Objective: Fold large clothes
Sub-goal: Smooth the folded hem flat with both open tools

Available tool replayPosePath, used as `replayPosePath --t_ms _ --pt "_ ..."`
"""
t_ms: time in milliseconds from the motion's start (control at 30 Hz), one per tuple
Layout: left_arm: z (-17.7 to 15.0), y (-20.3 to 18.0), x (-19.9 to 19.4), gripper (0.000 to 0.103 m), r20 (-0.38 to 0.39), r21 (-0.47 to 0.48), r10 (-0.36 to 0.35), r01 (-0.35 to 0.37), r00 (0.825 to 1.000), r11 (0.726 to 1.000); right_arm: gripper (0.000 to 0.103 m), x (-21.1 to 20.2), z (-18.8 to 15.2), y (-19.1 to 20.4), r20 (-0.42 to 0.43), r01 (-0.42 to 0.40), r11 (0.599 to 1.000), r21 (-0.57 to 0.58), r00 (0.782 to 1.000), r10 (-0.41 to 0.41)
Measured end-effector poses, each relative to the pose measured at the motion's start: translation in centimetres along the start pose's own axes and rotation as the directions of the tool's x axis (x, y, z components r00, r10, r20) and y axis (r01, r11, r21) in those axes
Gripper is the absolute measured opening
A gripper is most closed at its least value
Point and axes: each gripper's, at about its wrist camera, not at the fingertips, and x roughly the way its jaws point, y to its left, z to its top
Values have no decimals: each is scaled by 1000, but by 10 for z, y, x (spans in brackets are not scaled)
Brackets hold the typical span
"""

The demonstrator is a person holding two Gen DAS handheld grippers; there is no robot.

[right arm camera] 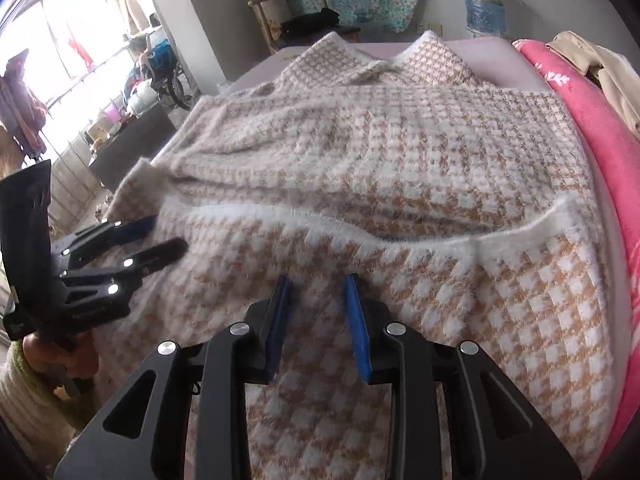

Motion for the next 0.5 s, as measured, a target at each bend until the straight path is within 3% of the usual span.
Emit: replayPosePath --t_ms 67,200,267,367,433,500 --pt "2 7 -8 55 -2 -25 -2 2 1000 1000 27 -7 6 -3 0 15 1000 18 1000 -15" --pt "-3 48 -29 55 13 -109 86 -85 996 990 27 -33 3 -25 42 175 984 28 984 -176" --pt "-7 73 -24 40 -6 -170 86 -86 996 982 26 -25 -1 -49 -7 276 959 59 961 -277" --pt "-5 87 -28 36 10 -233 25 -22 1000 972 25 -22 -6 -65 5 269 960 76 963 -270" --pt "-5 88 -39 36 21 -260 24 -18 999 966 25 -31 -5 -58 5 303 949 85 952 -305" --pt "-8 79 -60 38 72 -229 28 -11 997 973 25 -51 -9 -43 50 244 967 66 967 -248"
